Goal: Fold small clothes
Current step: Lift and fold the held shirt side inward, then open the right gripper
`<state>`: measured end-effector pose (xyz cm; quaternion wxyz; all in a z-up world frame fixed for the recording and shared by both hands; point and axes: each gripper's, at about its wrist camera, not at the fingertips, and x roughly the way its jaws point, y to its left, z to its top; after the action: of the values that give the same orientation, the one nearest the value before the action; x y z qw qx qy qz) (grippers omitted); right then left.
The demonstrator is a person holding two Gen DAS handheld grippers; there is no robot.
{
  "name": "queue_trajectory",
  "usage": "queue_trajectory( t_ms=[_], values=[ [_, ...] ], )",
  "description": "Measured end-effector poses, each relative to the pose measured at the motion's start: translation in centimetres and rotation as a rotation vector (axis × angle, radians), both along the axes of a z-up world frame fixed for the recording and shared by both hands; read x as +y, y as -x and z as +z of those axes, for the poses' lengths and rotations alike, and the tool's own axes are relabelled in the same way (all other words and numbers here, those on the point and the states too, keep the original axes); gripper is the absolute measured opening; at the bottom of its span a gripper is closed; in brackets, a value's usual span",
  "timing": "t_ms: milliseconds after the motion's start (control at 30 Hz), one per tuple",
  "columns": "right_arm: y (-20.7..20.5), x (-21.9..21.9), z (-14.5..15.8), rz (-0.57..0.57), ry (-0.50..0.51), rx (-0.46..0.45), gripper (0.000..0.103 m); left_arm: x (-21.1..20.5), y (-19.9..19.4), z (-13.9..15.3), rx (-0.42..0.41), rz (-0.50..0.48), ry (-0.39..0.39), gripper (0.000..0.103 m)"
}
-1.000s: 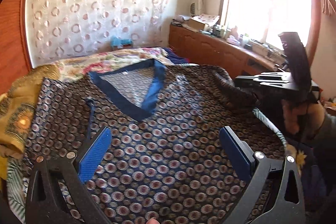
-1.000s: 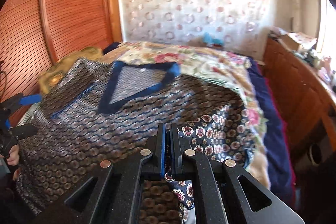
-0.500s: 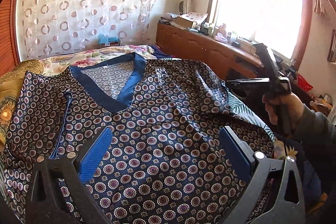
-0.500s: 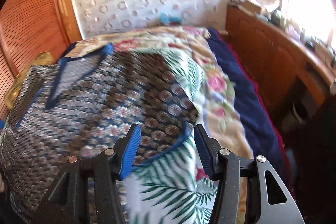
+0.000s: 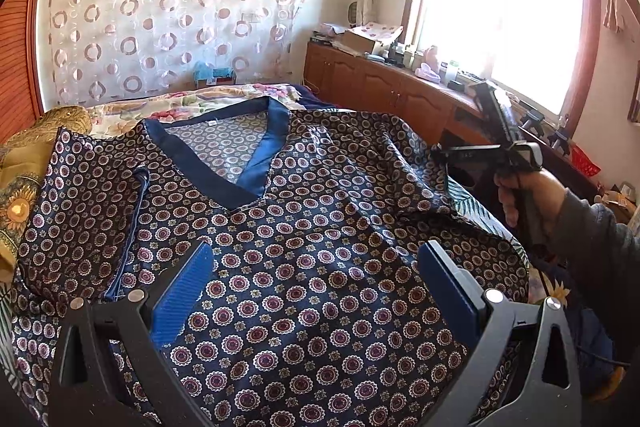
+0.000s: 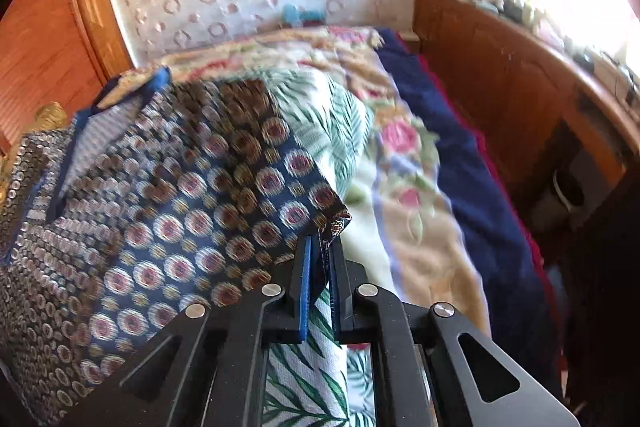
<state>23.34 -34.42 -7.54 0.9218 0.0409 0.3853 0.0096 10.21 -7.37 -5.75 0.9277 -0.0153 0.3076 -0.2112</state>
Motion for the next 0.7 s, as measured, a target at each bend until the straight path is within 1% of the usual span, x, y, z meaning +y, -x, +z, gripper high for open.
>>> queue_trajectory(
  t_ms=[67, 200, 267, 433, 567, 633, 700],
  values=[
    [0.1, 0.4, 1.3, 0.008, -0.012, -0.028, 0.005, 0.3, 0.1, 0.1, -0.005, 0.007, -0.008, 0.103],
    [0.6, 3.3, 4.9, 0.093, -0.018, -0.104, 0.005, 1.1, 0.2, 0.3, -0.012, 0.021, 0.006, 0.103],
    [0.8, 5.9, 7.0, 0.161, -0.008, -0.139, 0.005, 1.6, 0.2, 0.3, -0.012, 0.032, 0.015, 0.103],
    [0.3, 11.6, 10.3, 0.286, -0.022, -0.176, 0.005, 2.4, 0.3, 0.1, -0.010, 0.052, 0.019, 0.103],
    [-0.8, 14.5, 11.5, 0.366, -0.029, -0.204, 0.005, 3.0, 0.5, -0.1, -0.006, 0.062, 0.024, 0.103],
    [-1.9, 15.4, 11.3, 0.408, -0.031, -0.179, 0.006, 3.5, 0.6, -0.2, -0.002, 0.068, 0.030, 0.103],
    [-3.1, 15.3, 10.7, 0.382, -0.005, -0.153, 0.016, 3.8, 0.7, -0.2, -0.001, 0.071, 0.035, 0.103]
  ],
)
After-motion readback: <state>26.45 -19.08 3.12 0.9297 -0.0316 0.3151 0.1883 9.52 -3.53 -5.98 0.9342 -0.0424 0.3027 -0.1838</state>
